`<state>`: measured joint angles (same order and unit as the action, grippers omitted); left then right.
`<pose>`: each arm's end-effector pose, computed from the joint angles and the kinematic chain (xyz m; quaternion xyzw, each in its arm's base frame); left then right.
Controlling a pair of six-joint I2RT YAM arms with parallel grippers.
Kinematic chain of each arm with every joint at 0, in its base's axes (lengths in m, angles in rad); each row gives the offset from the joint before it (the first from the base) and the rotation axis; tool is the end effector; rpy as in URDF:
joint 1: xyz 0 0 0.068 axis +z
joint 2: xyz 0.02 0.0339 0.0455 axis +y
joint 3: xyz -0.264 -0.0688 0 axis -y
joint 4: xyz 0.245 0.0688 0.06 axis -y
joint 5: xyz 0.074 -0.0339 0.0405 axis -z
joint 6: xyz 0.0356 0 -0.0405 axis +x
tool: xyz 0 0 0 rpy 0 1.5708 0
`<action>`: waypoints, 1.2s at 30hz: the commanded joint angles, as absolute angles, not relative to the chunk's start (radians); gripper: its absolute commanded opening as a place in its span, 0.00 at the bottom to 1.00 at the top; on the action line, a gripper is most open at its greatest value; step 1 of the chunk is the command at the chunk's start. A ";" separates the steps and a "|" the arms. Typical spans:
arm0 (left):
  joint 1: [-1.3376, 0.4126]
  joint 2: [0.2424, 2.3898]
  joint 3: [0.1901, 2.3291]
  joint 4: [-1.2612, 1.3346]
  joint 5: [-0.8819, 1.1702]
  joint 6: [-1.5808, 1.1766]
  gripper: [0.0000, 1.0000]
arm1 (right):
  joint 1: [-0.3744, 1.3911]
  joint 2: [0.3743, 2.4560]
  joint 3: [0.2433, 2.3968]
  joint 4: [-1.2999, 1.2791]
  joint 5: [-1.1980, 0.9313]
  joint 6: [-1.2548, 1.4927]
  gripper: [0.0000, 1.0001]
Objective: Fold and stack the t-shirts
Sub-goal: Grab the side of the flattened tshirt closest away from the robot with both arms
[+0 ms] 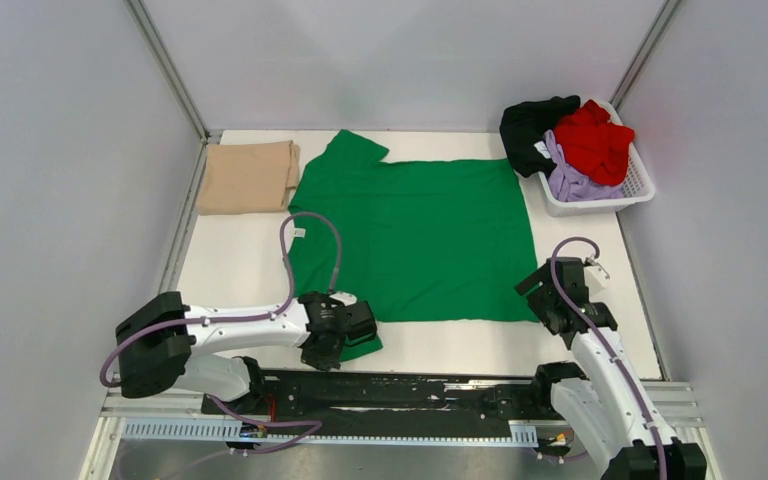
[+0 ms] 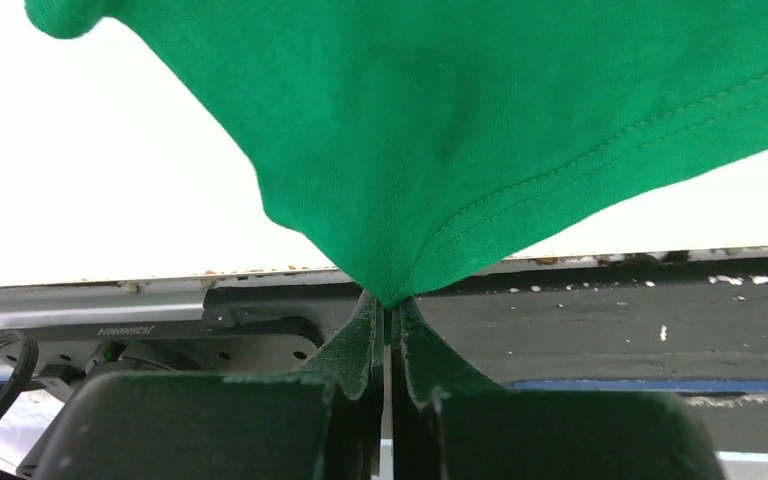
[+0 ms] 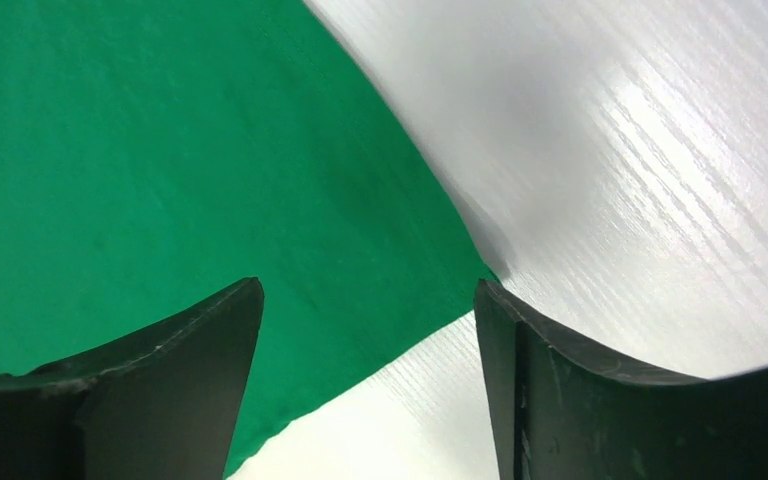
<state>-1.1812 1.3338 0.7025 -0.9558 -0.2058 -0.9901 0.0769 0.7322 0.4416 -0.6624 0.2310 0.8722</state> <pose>0.0787 -0.1725 0.1651 0.0957 0.9901 0.0551 0.0871 0.1387 0.0025 0.1887 0.3988 0.8589 0.0403 0.3188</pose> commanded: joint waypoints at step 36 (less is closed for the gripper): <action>-1.173 1.211 0.815 -0.989 -0.219 -0.895 0.00 | 0.074 0.880 0.463 -0.768 0.213 1.021 0.47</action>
<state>-1.1774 1.2327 0.7712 -0.9775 -0.2085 -0.8989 0.0769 0.8562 0.4721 -0.7879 0.2146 0.9951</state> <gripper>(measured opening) 0.010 0.482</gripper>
